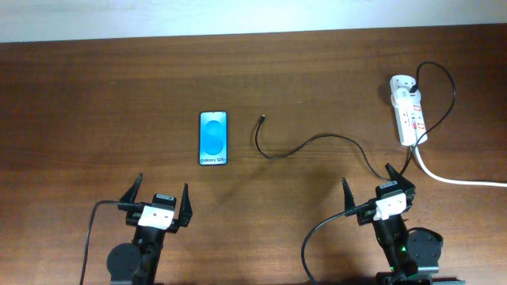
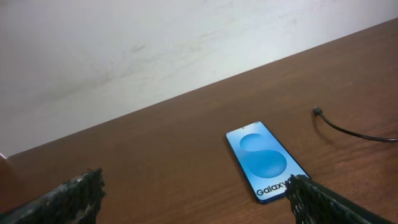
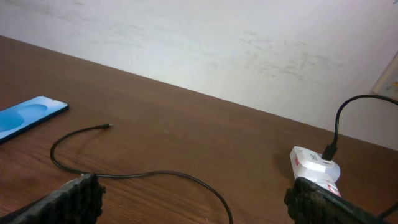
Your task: Plug charger to phone and switch on socket
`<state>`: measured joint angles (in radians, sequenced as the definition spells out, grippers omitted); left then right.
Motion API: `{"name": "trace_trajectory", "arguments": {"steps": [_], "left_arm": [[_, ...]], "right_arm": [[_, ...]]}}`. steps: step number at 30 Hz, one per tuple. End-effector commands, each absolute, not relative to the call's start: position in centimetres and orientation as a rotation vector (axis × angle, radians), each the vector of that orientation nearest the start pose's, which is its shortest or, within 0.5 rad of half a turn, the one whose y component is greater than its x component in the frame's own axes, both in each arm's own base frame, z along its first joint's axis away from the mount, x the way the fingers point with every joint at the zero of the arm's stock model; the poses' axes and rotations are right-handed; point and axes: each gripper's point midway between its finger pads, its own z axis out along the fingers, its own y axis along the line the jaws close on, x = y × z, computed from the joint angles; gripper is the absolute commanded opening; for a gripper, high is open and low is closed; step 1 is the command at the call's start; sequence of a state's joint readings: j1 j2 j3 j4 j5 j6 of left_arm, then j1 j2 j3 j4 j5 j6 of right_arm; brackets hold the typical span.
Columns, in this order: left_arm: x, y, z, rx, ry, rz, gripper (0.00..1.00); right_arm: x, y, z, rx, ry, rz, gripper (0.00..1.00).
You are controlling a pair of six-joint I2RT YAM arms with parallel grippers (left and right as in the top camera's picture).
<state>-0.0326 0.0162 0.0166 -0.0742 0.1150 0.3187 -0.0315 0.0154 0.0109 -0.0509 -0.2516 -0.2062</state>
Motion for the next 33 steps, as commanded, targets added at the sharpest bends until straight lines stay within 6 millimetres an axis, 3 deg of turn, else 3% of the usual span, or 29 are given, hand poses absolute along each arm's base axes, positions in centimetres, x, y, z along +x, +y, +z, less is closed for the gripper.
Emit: {"name": "trace_trajectory", "arguments": {"steps": [1,10,17,19,27,33], "left_arm": [[24.4,-2.7,16.5,0.346,1.589,0.109,0.99],[24.6,-2.7,19.6,0.227,1.605,-0.005,0.99],[25.9,-3.0,24.9,0.151,1.666,-0.099,0.99],[26.6,-3.3,25.4,0.163,1.733,-0.117,0.99],[33.6,-6.3,26.7,0.256,2.07,-0.312,0.99],[37.9,-7.3,25.2,0.245,2.397,-0.424,0.99]], "right_arm": [[24.2,3.7,16.2,-0.338,1.587,0.033,0.98],[24.2,3.7,16.2,-0.338,1.587,0.033,0.98],[24.2,3.7,16.2,-0.338,1.587,0.033,0.98],[24.2,3.7,16.2,-0.338,1.587,0.033,0.98],[24.2,3.7,16.2,-0.338,1.587,0.033,0.98],[24.2,3.7,16.2,-0.338,1.587,0.033,0.98]]}}
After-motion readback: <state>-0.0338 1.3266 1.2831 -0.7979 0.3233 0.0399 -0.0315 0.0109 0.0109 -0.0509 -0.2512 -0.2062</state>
